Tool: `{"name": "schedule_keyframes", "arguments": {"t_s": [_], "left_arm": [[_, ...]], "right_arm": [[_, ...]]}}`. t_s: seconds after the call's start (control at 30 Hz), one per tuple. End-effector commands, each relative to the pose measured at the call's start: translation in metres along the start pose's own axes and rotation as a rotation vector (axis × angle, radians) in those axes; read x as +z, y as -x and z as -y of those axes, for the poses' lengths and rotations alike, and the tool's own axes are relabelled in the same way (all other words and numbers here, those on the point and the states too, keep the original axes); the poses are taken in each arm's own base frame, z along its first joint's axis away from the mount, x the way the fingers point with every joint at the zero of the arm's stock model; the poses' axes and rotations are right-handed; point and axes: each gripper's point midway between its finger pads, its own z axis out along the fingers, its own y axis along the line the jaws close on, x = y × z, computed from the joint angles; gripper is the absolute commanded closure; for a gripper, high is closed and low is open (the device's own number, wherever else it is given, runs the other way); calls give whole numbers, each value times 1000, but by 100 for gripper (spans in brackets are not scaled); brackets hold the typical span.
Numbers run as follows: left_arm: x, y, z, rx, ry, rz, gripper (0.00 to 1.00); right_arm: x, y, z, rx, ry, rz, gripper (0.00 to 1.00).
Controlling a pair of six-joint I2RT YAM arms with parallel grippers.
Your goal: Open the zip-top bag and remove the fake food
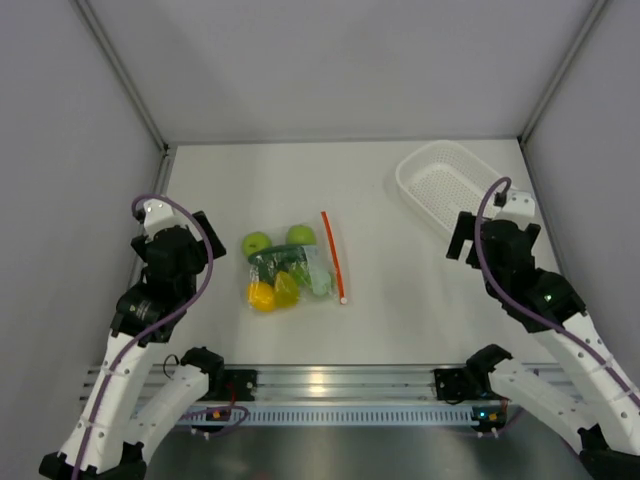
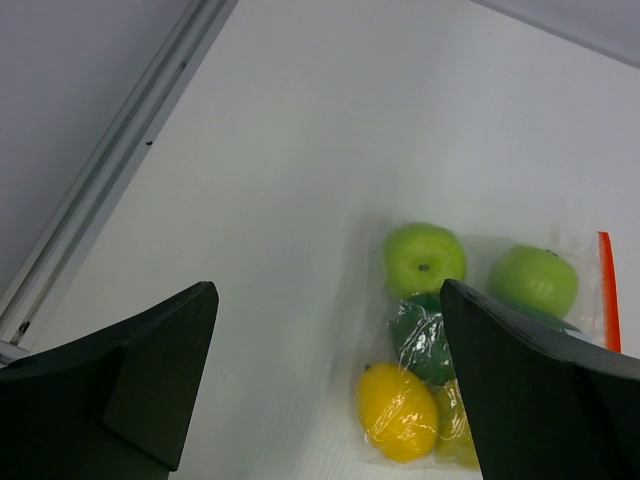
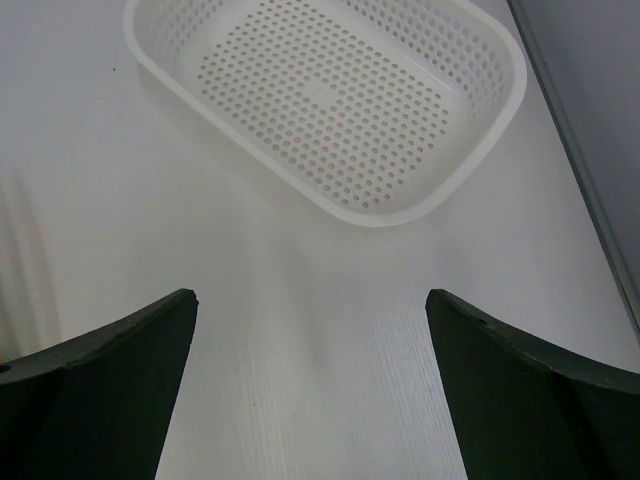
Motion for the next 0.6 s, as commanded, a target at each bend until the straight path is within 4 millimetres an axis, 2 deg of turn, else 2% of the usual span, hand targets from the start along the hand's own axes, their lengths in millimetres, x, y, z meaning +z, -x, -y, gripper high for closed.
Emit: {"name": "schedule_keyframes", "arguments": {"t_s": [0.0, 0.13, 0.3, 0.33, 0.4, 0.43, 0.53, 0.57], "left_arm": [[0, 6, 5, -35, -14, 17, 1], [3, 0, 15, -61, -52, -19, 1], [3, -8, 48, -128, -175, -114, 1], [9, -17, 58, -119, -192, -165, 1], [14, -20, 68, -133, -205, -207, 1], [23, -29, 73, -122, -193, -248, 1], [41, -37, 79, -112, -115, -272, 1], [41, -42, 89, -75, -112, -271, 1]], "right_arm": [[-6, 20, 0, 50, -4, 54, 1], [-5, 17, -4, 69, 11, 49, 1], [-4, 5, -15, 79, 79, 24, 1], [-3, 0, -16, 79, 83, 15, 0], [-3, -3, -13, 89, 70, 11, 1], [-4, -2, -10, 102, 59, 14, 1], [-7, -2, -6, 104, 52, 22, 0], [-7, -1, -6, 106, 55, 24, 1]]}}
